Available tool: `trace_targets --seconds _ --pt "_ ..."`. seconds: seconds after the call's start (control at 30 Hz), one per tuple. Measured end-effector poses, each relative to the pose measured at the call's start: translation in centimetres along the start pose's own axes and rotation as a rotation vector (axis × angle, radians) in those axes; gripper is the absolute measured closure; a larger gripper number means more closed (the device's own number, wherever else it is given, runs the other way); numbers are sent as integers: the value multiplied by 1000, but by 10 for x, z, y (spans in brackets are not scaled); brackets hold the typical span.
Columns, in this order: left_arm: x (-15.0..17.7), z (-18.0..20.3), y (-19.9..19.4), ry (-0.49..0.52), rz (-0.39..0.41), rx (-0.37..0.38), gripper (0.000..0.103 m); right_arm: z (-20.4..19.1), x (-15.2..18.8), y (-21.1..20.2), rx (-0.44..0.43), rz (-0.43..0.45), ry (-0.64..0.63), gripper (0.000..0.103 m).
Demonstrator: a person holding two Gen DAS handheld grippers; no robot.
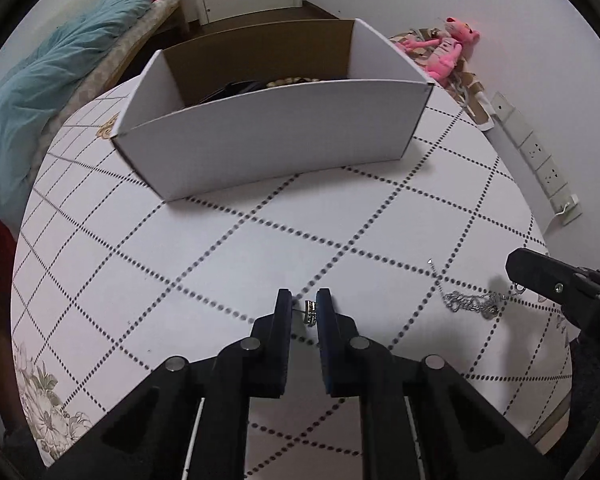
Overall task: Organize jewelry
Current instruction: 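Carry the charm and necklace into the white box and open both tools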
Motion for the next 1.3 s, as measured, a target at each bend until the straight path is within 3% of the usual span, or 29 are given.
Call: trace_targets --seconds 0.27,0.47,0.73,1.0,1.3 --pt "-19 -20 -33 -85 39 67 100 -16 -32 -25 -49 64 -12 103" --pt "-61 -58 -78 -150 128 77 100 -37 -76 -58 -113 154 -31 103" --pt "-114 -75 -90 -173 188 101 100 -78 -135 -75 -197 216 -86 103" --pt "-152 -82 -56 -186 140 140 100 -109 -176 -44 -198 187 -166 103" --pt "-169 -84 -4 -224 -1 198 99 -114 -181 30 -185 31 -155 103"
Point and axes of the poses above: each gripper's, at about its wrist camera, not at the fingertips, and y roughly the way its jaws point, z to its right, x to its underside, the point moved 8 cm from there along y, roughly the way its jaws point, and after that the axes turned 13 degrees about z, right-handed, at the moved point
